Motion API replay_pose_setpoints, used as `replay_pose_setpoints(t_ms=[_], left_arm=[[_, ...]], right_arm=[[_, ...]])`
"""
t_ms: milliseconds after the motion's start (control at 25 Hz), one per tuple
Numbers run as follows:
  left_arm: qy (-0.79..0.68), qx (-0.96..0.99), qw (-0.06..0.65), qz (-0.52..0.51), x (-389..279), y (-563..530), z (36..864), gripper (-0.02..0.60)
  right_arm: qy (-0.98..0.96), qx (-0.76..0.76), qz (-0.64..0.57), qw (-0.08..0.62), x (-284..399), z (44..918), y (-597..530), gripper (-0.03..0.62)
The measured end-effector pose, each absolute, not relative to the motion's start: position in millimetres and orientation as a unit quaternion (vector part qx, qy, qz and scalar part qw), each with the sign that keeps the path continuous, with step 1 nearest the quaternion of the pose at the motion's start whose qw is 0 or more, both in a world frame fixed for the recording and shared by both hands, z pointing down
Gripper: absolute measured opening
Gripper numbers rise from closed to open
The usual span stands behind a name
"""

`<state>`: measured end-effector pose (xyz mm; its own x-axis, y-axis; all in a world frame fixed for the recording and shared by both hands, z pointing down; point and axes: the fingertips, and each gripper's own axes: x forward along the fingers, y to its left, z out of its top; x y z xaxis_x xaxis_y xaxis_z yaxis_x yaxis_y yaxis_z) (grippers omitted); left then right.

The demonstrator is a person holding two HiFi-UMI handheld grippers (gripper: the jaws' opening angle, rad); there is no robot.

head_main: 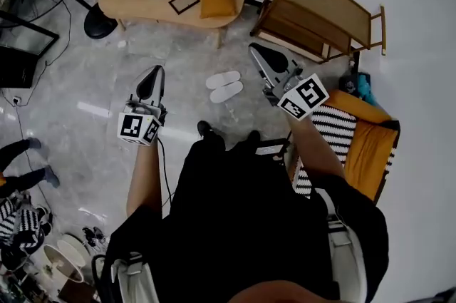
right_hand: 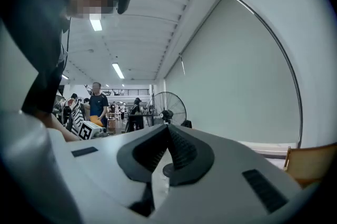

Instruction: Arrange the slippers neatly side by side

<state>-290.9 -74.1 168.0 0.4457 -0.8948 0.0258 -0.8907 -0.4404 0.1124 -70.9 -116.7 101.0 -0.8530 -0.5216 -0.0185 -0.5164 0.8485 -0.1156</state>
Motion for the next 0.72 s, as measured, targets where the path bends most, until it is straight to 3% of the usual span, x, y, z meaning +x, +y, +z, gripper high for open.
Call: replay_pose_setpoints(t_ms=[320,720], left_arm=[[-0.547,0.836,0.021,-0.037,-290.8,-31.1,103.8,0.014],[-0.55,0.833,-0.02,-0.063,-224.7,57.7,45.1,0.014]], right_arm=[[0.948,-0.305,-0.006,0.091,-22.0,42.0,-68.1,0.031],[0.938,-0.331,0.026,0.099,71.8,29.8,14.5,0.031]])
